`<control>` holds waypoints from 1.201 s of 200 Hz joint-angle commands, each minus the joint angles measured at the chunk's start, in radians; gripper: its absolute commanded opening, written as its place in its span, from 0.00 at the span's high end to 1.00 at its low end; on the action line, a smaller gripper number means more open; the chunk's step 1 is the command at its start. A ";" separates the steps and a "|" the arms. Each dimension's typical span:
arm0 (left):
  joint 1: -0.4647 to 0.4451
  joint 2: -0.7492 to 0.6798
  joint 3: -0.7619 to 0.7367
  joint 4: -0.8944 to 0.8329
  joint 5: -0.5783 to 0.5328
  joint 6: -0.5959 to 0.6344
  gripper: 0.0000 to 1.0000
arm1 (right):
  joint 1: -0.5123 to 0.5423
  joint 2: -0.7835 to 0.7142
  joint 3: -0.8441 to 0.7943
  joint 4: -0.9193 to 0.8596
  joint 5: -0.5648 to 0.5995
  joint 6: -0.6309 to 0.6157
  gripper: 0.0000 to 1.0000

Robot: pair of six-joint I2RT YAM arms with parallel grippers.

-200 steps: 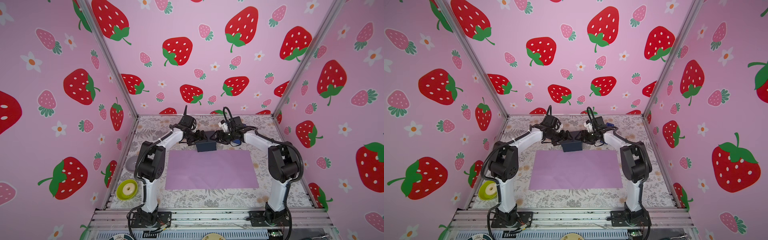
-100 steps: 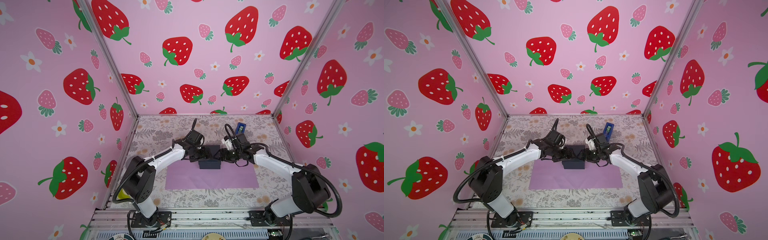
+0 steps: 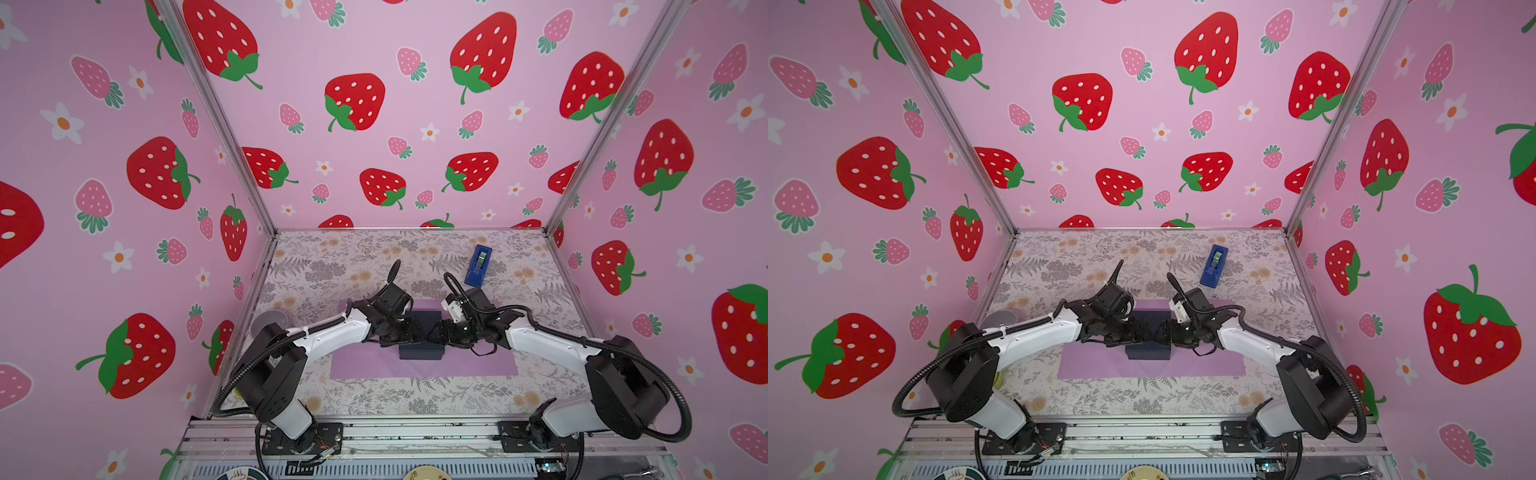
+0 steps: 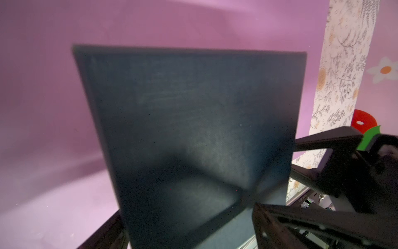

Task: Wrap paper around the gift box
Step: 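Carry the grey box with both grippers onto the paper's center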

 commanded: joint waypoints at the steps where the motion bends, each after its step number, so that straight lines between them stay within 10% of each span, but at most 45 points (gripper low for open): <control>1: 0.001 0.014 0.032 0.025 -0.006 0.006 0.12 | 0.005 0.008 0.029 0.023 0.031 0.003 0.27; 240: 0.063 0.124 0.155 0.003 0.059 0.046 0.12 | -0.044 0.114 0.119 -0.011 0.005 -0.051 0.38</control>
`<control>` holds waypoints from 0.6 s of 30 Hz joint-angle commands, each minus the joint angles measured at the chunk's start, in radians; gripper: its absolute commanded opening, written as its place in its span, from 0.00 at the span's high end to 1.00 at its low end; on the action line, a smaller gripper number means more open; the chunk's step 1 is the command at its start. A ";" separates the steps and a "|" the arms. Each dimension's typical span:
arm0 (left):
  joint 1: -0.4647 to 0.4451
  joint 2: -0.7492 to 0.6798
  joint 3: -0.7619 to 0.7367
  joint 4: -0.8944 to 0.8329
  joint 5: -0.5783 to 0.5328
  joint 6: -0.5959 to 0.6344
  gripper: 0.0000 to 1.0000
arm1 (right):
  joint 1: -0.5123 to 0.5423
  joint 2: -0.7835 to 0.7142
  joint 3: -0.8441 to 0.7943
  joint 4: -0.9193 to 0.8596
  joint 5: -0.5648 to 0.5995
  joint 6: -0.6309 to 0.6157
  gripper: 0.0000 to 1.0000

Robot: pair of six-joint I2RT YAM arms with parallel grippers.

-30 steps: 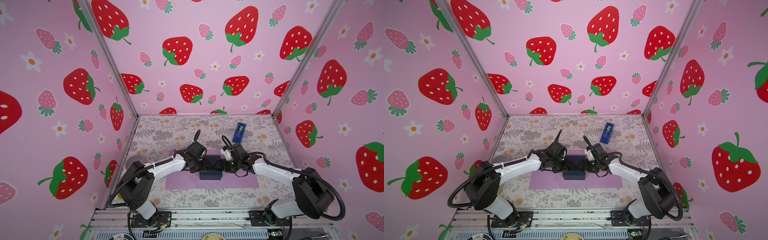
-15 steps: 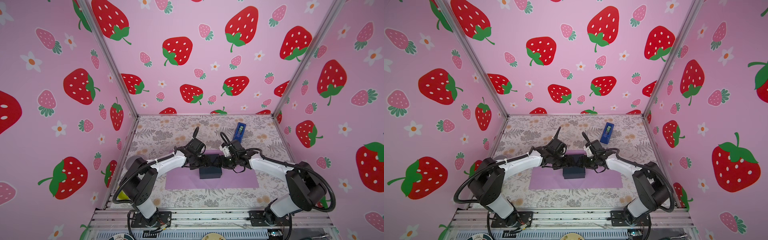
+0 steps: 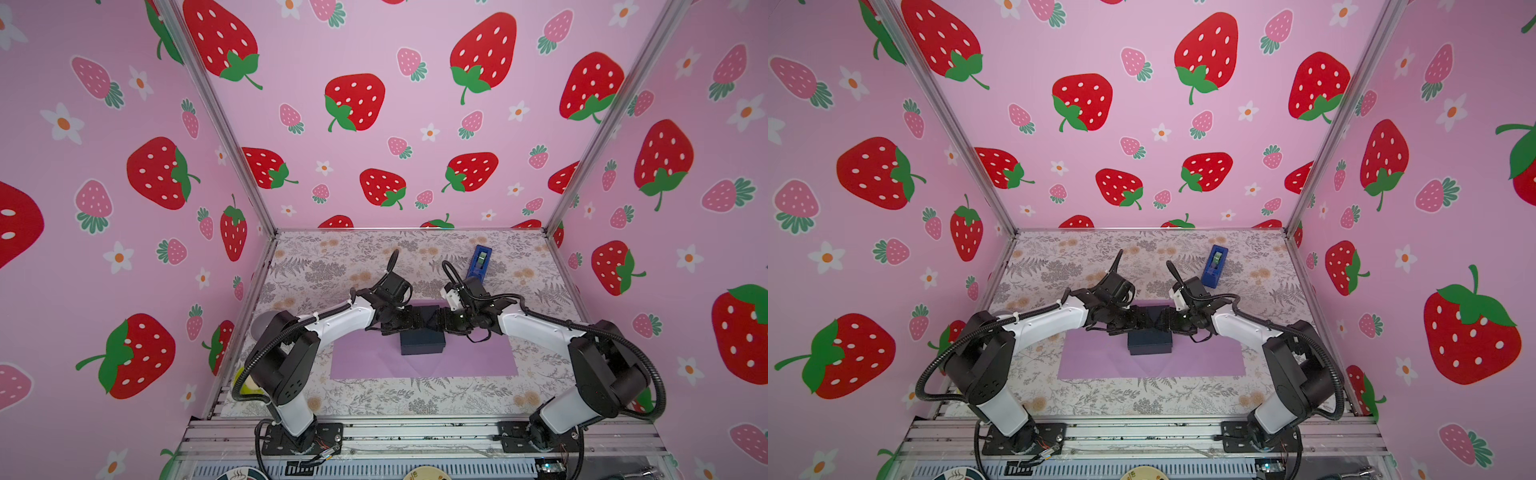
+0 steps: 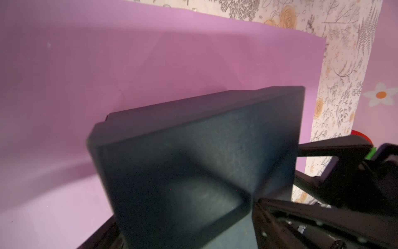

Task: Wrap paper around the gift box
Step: 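Carry the grey box with both grippers onto the paper's center, then lower the box onto the paper and open the right gripper, drawing it back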

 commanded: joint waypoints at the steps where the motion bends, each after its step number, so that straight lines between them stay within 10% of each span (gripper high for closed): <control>1: -0.003 0.011 0.041 0.011 0.044 0.009 0.12 | 0.006 -0.010 -0.002 -0.004 -0.021 0.000 0.38; 18: 0.076 -0.141 0.089 -0.184 -0.030 0.022 0.11 | -0.215 -0.163 -0.017 -0.111 -0.032 -0.097 0.25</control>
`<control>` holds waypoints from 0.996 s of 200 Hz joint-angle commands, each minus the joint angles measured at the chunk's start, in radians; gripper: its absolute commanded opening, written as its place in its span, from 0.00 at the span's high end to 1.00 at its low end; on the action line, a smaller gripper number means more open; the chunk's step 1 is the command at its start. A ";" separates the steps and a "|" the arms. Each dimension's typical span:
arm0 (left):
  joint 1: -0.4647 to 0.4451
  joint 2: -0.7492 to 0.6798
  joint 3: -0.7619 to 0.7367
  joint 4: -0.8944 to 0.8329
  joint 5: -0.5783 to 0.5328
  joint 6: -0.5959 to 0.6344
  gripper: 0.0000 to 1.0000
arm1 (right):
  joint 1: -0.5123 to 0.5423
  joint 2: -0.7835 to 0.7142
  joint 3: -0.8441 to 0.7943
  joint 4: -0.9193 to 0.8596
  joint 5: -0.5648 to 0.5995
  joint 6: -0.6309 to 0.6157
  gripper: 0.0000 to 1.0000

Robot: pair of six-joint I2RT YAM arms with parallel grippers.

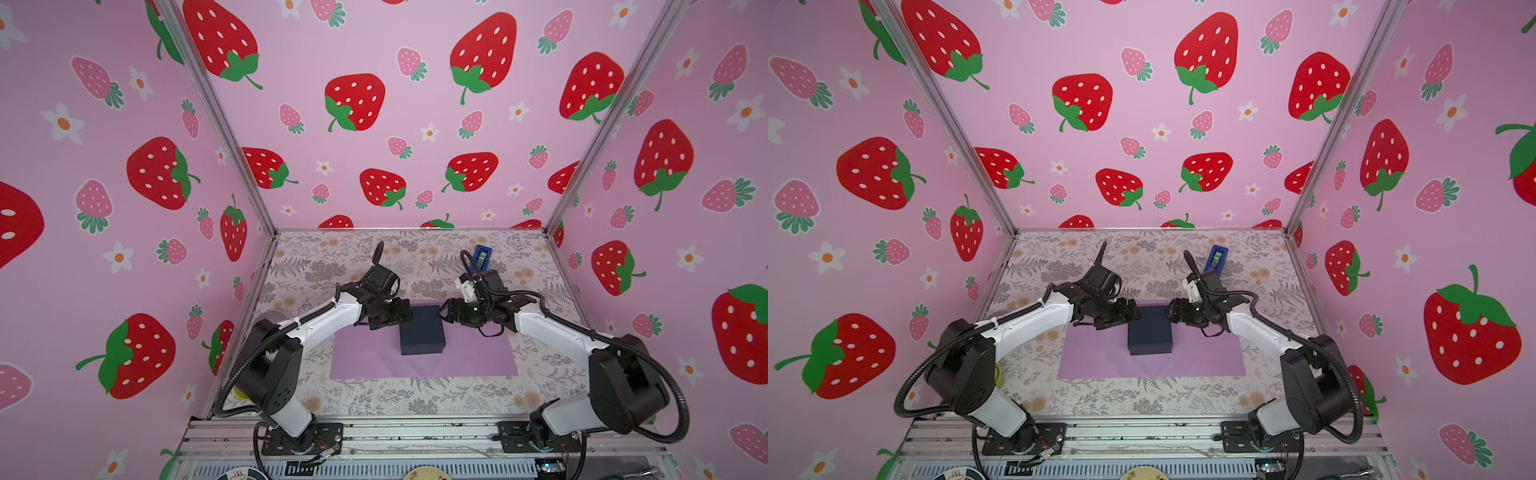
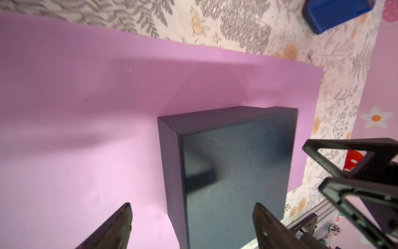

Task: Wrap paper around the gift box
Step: 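Lower the box onto the paper and open the right gripper, drawing it back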

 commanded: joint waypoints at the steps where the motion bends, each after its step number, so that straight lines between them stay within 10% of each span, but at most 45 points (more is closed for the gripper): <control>1: -0.007 -0.029 0.067 -0.056 0.027 0.009 0.12 | -0.084 -0.039 -0.022 -0.062 -0.030 -0.058 0.25; 65: -0.034 0.072 0.172 -0.166 -0.020 0.046 0.11 | -0.334 -0.080 -0.080 -0.156 -0.081 -0.181 0.25; 199: -0.032 0.180 0.202 -0.066 0.112 0.076 0.11 | -0.373 -0.118 -0.096 -0.188 -0.106 -0.208 0.25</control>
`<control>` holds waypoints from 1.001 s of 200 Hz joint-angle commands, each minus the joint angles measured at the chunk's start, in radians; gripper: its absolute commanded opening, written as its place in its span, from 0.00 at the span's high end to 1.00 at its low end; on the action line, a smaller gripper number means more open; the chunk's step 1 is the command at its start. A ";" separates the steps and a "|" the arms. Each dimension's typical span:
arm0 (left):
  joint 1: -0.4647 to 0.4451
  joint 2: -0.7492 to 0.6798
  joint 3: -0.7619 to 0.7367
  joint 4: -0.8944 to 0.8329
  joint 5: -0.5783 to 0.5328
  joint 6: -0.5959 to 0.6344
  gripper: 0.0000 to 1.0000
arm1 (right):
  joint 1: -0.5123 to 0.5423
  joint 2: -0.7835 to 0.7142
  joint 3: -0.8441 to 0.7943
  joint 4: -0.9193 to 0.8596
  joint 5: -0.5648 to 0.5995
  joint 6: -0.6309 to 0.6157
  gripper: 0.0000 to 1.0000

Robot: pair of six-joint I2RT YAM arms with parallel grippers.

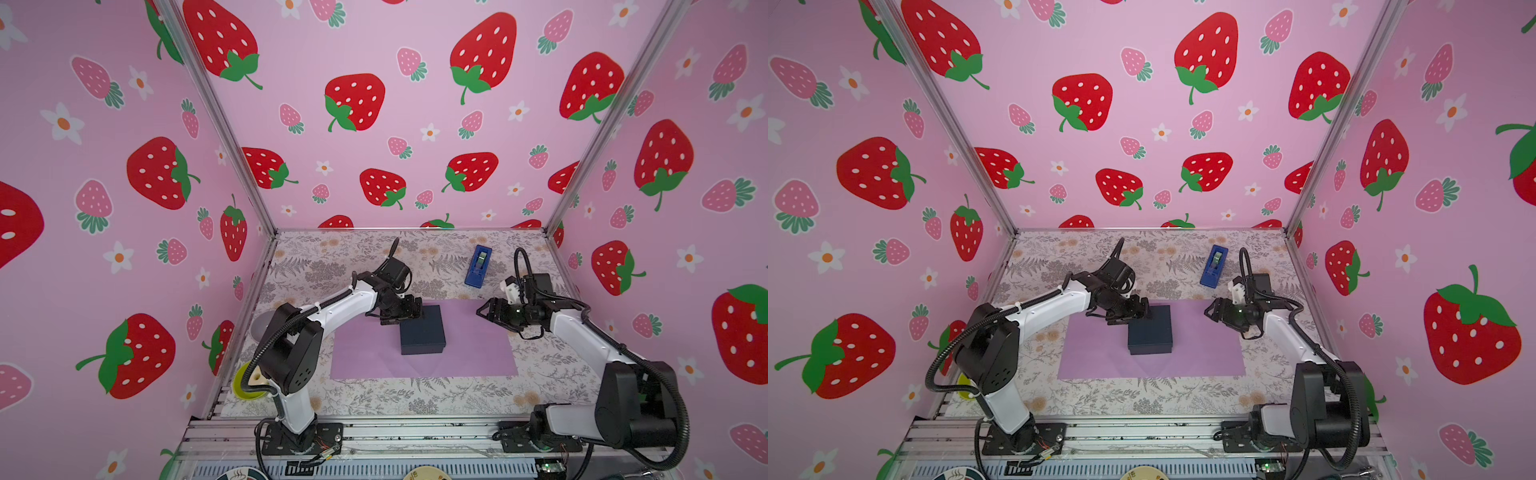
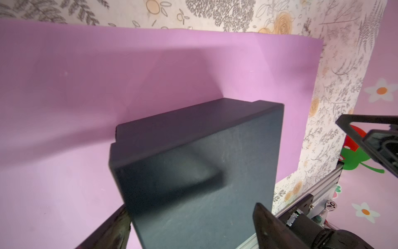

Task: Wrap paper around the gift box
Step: 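Lower the box onto the paper and open the right gripper, drawing it back, then hold the box with the left gripper while right gripper grasps the paper's side edge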

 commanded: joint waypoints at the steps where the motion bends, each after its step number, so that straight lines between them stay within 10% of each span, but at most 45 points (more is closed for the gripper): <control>1: 0.000 -0.011 0.033 0.010 0.021 0.007 0.11 | -0.012 -0.021 -0.005 -0.032 -0.008 -0.024 0.25; 107: -0.003 -0.081 0.077 -0.146 -0.134 -0.018 0.14 | -0.105 -0.008 -0.004 -0.076 0.081 -0.086 0.26; 200: -0.117 0.028 0.130 -0.102 -0.007 -0.106 0.53 | -0.179 0.071 -0.054 -0.067 0.170 -0.049 0.22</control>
